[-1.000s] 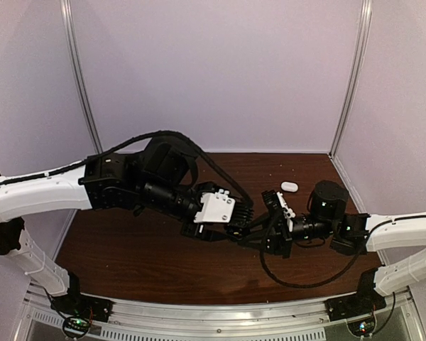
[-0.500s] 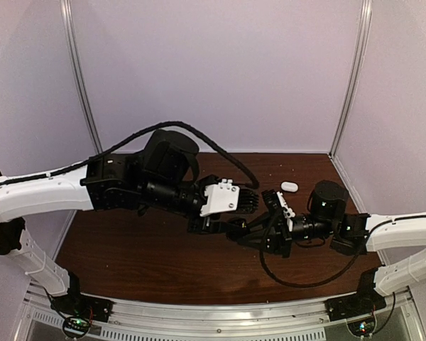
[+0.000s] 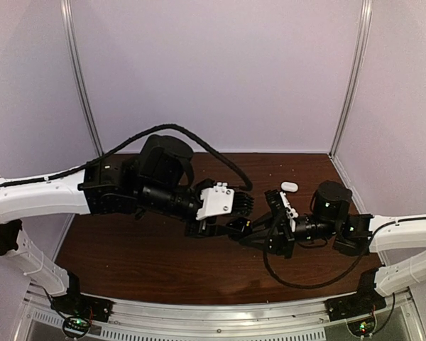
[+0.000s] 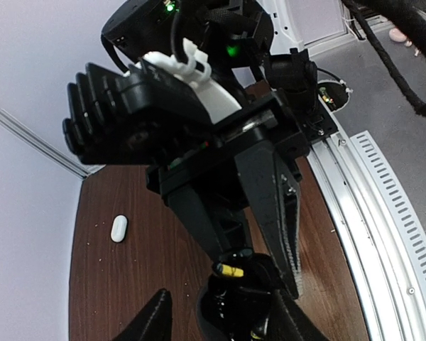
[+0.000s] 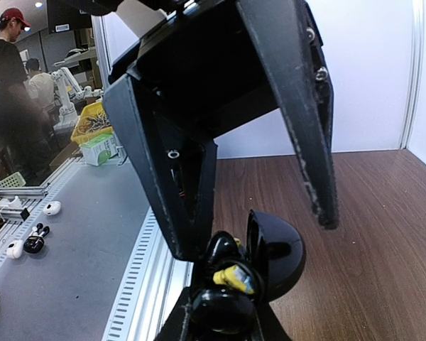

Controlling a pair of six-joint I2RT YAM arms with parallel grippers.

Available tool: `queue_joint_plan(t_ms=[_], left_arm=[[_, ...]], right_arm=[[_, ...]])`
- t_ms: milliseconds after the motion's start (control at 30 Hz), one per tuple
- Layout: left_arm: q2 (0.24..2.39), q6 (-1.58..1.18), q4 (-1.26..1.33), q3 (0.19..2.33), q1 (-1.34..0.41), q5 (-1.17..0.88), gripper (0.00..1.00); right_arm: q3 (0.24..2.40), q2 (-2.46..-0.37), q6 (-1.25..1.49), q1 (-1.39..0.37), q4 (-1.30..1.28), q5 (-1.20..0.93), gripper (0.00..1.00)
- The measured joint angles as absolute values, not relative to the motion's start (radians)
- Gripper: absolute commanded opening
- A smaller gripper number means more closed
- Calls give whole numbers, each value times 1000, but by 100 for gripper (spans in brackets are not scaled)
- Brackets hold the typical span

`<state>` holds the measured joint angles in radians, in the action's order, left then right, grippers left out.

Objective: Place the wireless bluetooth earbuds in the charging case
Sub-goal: Adjust the right earbud in the right side groove of the charging case.

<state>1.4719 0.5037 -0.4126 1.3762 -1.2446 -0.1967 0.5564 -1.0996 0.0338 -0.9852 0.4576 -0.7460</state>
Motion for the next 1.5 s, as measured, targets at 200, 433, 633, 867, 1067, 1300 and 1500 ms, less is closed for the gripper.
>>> queue_joint_plan(t_ms=[200, 433, 633, 867, 1067, 1300, 1500], left_arm=[[1435, 531, -420, 1353, -1245, -226, 48], [1422, 621, -459, 1356, -1245, -292, 40], [1442, 685, -491, 1382, -1245, -318, 39], [1478, 725, -503, 1403, -1245, -318, 36], [1502, 742, -534, 1414, -1245, -318, 30], [1504, 742, -557, 1422, -1245, -325, 23], [1503, 734, -570, 1424, -1245, -333, 20]], right_arm=[[556, -1100, 34, -985, 460, -751, 0], [586, -1148, 29, -985, 427, -810, 0], [608, -1186, 25, -992, 387, -851, 0], [631, -1208, 10, -1004, 349, -871, 0], [637, -1209, -6, -1006, 337, -875, 0], [637, -1203, -16, -1006, 330, -874, 0], [637, -1196, -14, -1003, 331, -874, 0]])
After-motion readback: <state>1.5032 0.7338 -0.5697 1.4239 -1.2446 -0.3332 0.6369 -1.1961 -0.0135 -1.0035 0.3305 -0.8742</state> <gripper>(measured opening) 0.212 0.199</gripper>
